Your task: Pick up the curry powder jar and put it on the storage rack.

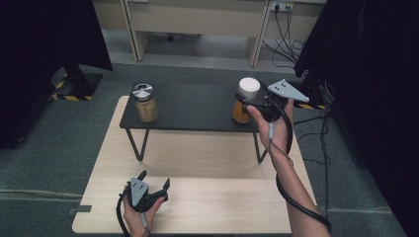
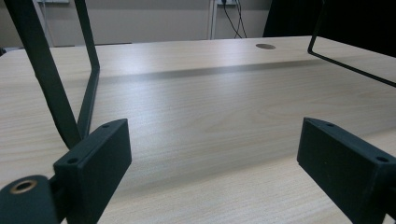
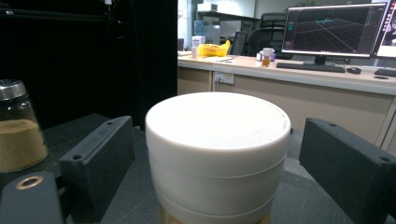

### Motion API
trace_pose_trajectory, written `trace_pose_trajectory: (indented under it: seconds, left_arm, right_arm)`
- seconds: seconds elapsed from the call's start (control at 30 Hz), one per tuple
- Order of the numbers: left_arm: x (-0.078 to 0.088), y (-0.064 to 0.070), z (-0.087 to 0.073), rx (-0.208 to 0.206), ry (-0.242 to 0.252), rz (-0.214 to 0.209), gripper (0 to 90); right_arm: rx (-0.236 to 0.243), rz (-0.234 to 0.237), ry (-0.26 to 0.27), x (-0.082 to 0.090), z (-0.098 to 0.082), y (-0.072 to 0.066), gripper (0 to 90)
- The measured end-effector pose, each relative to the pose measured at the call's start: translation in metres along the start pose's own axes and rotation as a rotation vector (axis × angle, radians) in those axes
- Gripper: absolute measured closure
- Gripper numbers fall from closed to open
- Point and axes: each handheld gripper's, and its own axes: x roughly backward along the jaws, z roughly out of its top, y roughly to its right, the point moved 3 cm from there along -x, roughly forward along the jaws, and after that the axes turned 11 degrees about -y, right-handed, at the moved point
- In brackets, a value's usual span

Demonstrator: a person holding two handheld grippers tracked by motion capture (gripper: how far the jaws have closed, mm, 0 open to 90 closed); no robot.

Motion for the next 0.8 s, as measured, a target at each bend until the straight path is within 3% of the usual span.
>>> trace_pose_trajectory:
  seconds: [0.37, 0.8]
  left_arm:
    - [0.000, 0.000, 0.000, 0.001, 0.001, 0.001, 9.2]
    - [0.000, -0.001, -0.001, 0.006, 0.005, -0.001, 9.2]
  right_arm:
    - [0.000, 0.002, 0.007, 0.013, -0.002, -0.002, 10.7]
    - [0.017, 0.006, 0.030, 0.043, -0.016, -0.008, 10.8]
